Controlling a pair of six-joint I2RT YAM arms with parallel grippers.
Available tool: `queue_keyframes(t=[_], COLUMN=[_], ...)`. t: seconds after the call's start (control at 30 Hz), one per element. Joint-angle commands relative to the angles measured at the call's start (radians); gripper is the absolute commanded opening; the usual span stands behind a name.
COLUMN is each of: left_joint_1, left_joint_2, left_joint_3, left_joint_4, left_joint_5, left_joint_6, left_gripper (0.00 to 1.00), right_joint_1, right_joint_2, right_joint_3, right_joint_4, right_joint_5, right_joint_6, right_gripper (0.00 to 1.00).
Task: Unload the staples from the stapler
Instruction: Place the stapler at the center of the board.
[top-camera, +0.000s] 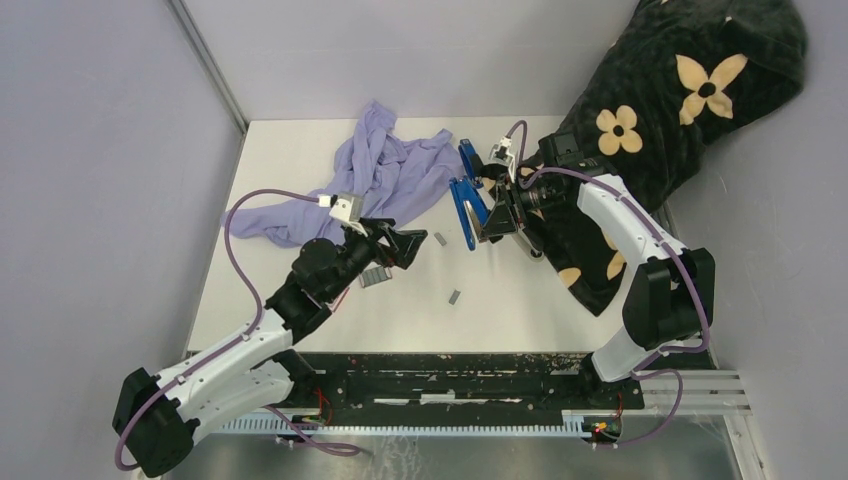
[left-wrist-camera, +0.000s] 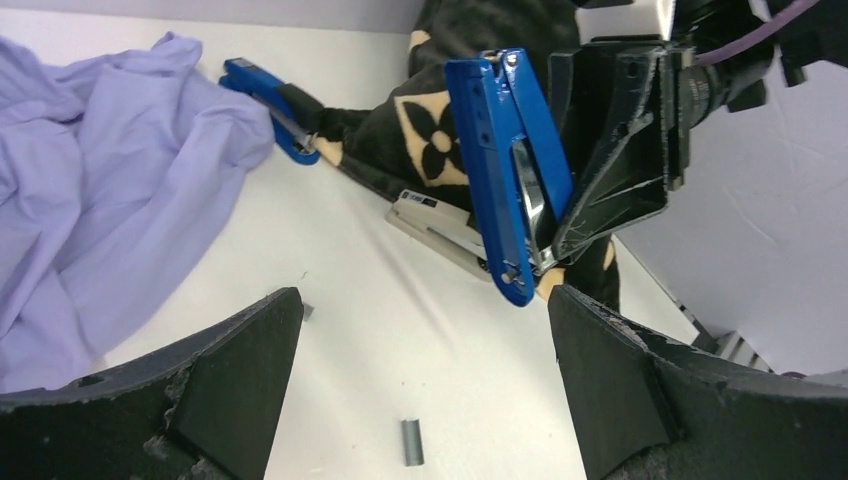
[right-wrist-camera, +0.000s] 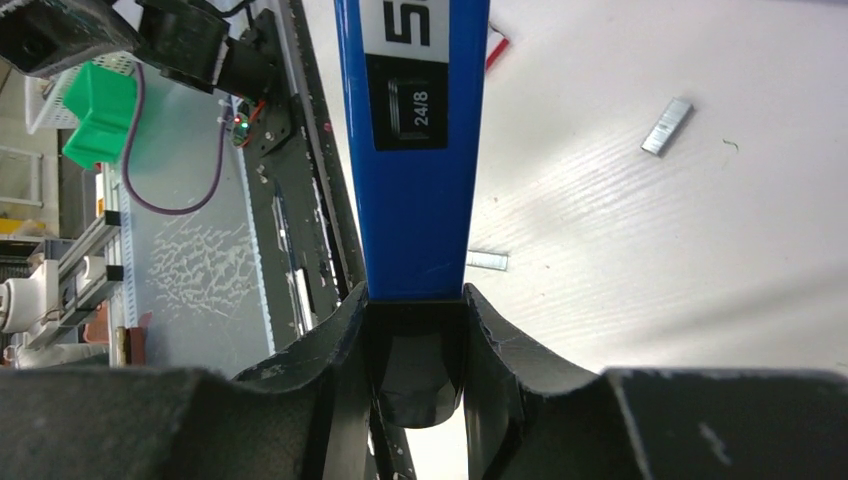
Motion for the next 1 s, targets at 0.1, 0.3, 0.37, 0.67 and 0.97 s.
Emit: queue_keyframes(t=[0.1,0.3,0.37,0.67,0.97], left_joint_1=[0.0,0.0,0.0,-0.001,0.0], left_joint_2=[-0.001,0.012,0.013,0.017,0.018], left_joint_3=[-0.001,0.0,-0.003,-0.024,-0.031], left_joint_4=[-0.019,-0.018,-0.012,0.028,0.033], left_joint_5=[-0.079,-0.082,-0.085,-0.091,-0.097], left_joint_6=[0.029,0.022,0.018,-0.002,-0.012], left_gripper=[0.99,0.99,0.99,0.99,0.99], right_joint_1=[-0.002,0.0,0.001,0.01,0.023], right_joint_2=[-0.055,-0.056,-0.054,-0.047,-0.025], right_joint_3=[0.033,0.026,0.024,0.019,0.034], right_joint_4=[-0.005,-0.015,-0.015,-0.019,-0.055], right_joint_5=[0.063,0.118,0.137,0.197,0.252], right_joint_6=[-0.041,-0.05,-0.053,-0.06,-0.087], right_gripper=[0.01,0.01,0.01,0.01,0.01])
